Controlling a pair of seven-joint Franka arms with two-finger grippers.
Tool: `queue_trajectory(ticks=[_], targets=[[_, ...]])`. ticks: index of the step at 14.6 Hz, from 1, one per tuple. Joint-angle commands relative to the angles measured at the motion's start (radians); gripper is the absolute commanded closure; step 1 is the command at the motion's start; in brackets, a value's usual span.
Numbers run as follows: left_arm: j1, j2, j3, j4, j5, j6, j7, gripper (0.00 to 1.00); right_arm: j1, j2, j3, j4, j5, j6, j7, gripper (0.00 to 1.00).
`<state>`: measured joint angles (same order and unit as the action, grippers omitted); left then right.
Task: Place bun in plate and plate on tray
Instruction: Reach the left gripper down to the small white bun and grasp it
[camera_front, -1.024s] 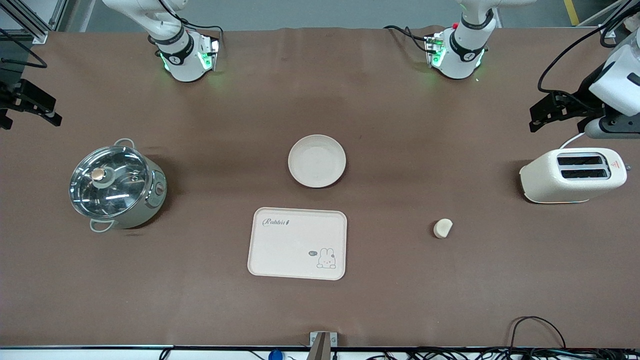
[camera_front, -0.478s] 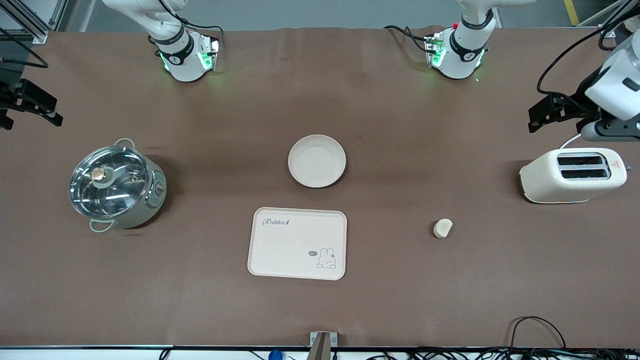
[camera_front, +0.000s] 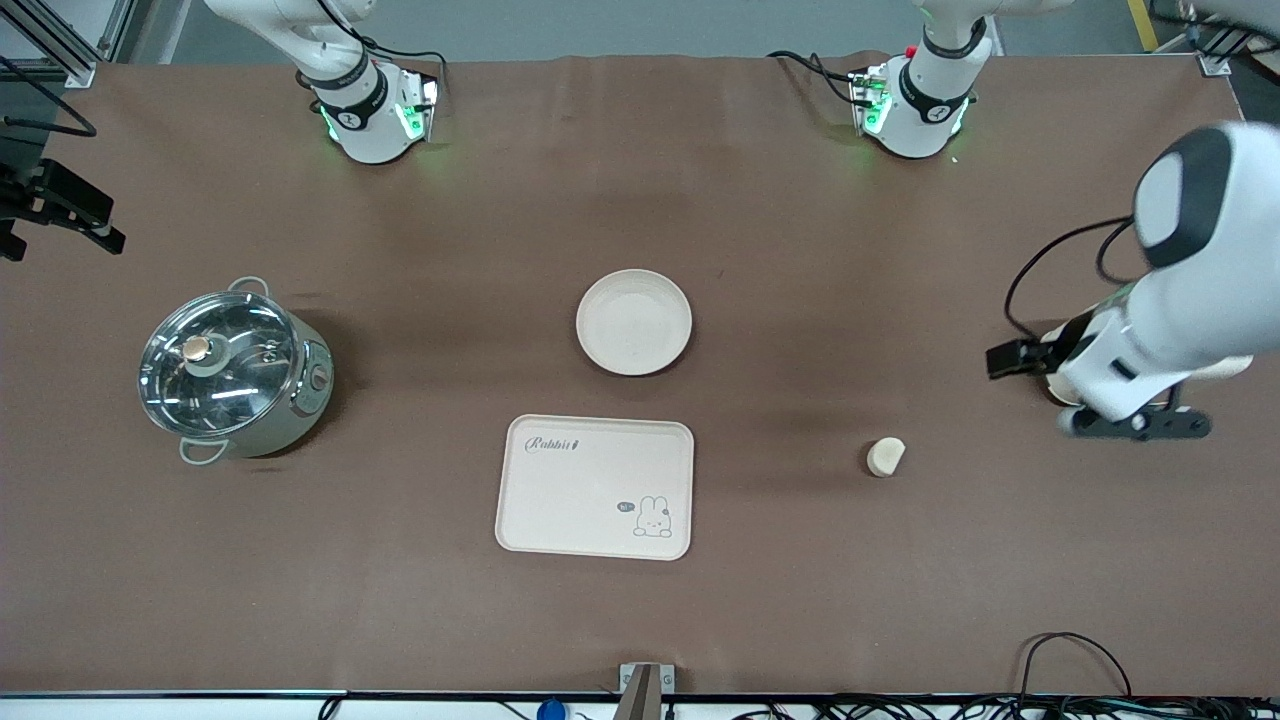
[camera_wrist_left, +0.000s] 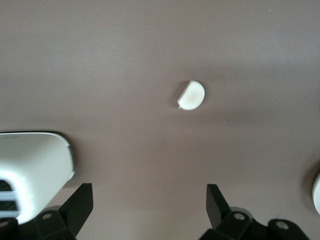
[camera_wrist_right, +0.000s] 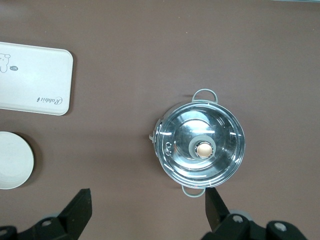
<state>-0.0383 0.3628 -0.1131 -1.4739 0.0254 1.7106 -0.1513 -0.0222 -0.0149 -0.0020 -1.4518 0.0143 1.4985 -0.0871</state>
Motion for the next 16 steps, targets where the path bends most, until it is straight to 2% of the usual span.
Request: queue_trajectory(ticks=[1,4,7,16], targets=[[-0.008,0.074,-0.007,0.021,0.019,0.064,-0.103,0.00,0.001,-0.004,-0.001,-0.005,0.009,0.006,0.003,0.00],[-0.018,0.154,-0.007,0.021,0.013,0.202,-0.114,0.00,0.002,-0.004,-0.001,-0.010,0.009,0.005,0.003,0.00],[-0.020,0.203,-0.008,0.023,0.014,0.286,-0.113,0.00,0.001,-0.004,-0.001,-0.018,0.009,0.003,0.003,0.00],[-0.034,0.260,-0.013,0.021,0.018,0.357,-0.058,0.00,0.004,0.001,-0.001,-0.019,0.009,0.019,0.003,0.00]])
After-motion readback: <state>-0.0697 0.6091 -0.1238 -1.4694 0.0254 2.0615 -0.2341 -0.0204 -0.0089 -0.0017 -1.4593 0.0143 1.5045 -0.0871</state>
